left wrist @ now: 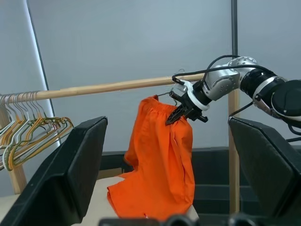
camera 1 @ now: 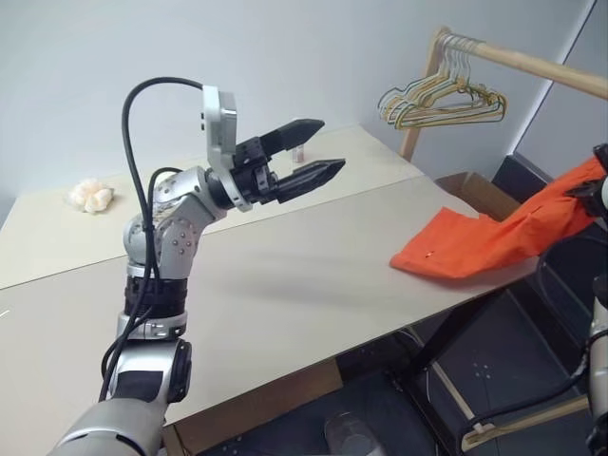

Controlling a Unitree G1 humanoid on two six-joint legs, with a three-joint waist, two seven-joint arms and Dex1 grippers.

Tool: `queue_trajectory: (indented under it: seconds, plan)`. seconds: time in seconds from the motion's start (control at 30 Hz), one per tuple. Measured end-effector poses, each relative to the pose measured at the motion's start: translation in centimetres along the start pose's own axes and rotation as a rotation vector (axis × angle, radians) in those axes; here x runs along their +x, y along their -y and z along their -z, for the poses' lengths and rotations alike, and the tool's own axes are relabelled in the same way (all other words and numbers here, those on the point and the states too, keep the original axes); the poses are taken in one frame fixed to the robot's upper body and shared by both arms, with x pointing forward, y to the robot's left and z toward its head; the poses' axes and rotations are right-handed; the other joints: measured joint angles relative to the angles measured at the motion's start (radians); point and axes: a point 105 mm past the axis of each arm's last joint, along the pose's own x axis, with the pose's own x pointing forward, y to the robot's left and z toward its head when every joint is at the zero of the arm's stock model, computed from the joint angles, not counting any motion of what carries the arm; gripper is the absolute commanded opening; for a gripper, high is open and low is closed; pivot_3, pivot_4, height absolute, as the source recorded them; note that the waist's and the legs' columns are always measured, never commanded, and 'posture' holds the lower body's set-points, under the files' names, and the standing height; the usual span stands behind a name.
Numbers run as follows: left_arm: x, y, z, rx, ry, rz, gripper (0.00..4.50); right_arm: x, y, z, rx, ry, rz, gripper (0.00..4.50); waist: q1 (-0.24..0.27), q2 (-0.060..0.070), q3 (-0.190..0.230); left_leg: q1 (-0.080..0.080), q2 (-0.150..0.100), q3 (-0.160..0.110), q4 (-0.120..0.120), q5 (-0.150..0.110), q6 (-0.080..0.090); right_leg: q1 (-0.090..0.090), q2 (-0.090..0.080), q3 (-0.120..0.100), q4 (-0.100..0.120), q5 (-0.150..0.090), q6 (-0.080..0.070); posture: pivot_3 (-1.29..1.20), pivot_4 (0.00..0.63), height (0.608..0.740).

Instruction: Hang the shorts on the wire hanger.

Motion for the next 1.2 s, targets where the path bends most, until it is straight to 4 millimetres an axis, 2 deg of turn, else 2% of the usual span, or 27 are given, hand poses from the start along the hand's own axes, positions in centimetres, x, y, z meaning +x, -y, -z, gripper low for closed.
queue_trajectory:
  seconds: [0.23,0.4,0.43,0.53,0.8,0.93,1.03,1.13,1.17,1.2]
  plan:
    - [0.0,0.4,0.3,0.005,-0.017,0.015,4.47,0.8,1.8,0.2,0.046,0.006,0.089,0.00,0.000,0.000,0.000,0.000,0.000,0.000,-0.001,0.000,0.000,0.003,0.000,0.000,-0.002,0.000,0.000,-0.43,0.000,0.740]
    - [-0.2,0.5,0.3,0.013,-0.031,0.017,4.47,1.2,2.5,0.5,0.039,0.016,0.130,0.00,0.001,-0.001,0.001,0.007,0.000,-0.001,-0.002,-0.002,0.002,0.017,0.000,-0.003,-0.009,0.000,0.001,-0.42,0.000,0.740]
    - [-0.3,0.5,0.3,0.014,-0.032,0.018,4.50,1.2,2.5,0.5,0.036,0.017,0.131,0.67,0.001,-0.001,0.001,0.009,0.000,-0.001,-0.002,-0.002,0.003,0.019,0.000,-0.003,-0.010,0.000,0.001,-0.42,0.000,0.740]
    - [-0.3,0.6,0.4,0.008,-0.039,0.020,4.50,1.1,2.4,0.5,0.019,0.040,0.146,1.55,0.002,-0.001,0.003,0.015,0.000,-0.002,-0.003,-0.003,0.004,0.026,0.000,-0.003,-0.013,0.000,0.002,-0.42,0.000,0.740]
    - [-0.5,0.6,0.6,-0.001,-0.047,0.016,4.50,0.0,3.2,-0.8,-0.022,0.148,0.217,4.45,0.007,-0.001,0.004,0.016,0.000,-0.002,-0.003,-0.003,0.004,0.027,0.000,-0.004,-0.013,0.000,0.002,-0.42,0.000,0.740]
    - [-0.5,0.6,0.7,-0.004,-0.050,0.017,4.50,-0.5,3.3,-1.4,-0.099,0.223,0.265,4.48,0.006,-0.001,0.004,0.016,0.000,-0.002,-0.003,-0.003,0.004,0.027,0.000,-0.003,-0.013,0.000,0.003,-0.43,0.000,0.740]
    - [-0.5,0.6,0.7,-0.007,-0.053,0.020,4.50,-1.3,2.3,-1.8,-0.218,0.323,0.291,4.48,0.003,0.001,0.005,0.016,0.001,-0.002,-0.003,-0.003,0.004,0.027,0.000,-0.002,-0.012,0.000,0.003,-0.42,0.000,0.740]
    - [-0.5,0.7,0.8,-0.012,-0.056,0.021,4.50,-1.9,1.6,-2.3,-0.247,0.374,0.283,4.48,0.003,0.001,0.005,0.017,0.001,-0.003,-0.003,-0.003,0.004,0.026,0.000,-0.003,-0.012,0.000,0.003,-0.42,0.000,0.740]
    - [-0.6,0.7,0.8,-0.013,-0.058,0.022,4.50,-2.5,1.5,-2.9,-0.304,0.457,0.315,4.48,0.005,0.001,0.005,0.017,0.001,-0.003,-0.002,-0.003,0.004,0.025,0.000,-0.003,-0.012,0.000,0.003,-0.42,0.000,0.740]
    - [-0.6,0.6,0.9,-0.015,-0.061,0.020,4.50,-3.7,0.8,-3.6,-0.415,0.613,0.363,4.48,0.007,0.001,0.005,0.017,0.001,-0.003,-0.002,-0.003,0.004,0.023,-0.001,-0.002,-0.011,0.000,0.004,-0.42,0.000,0.740]
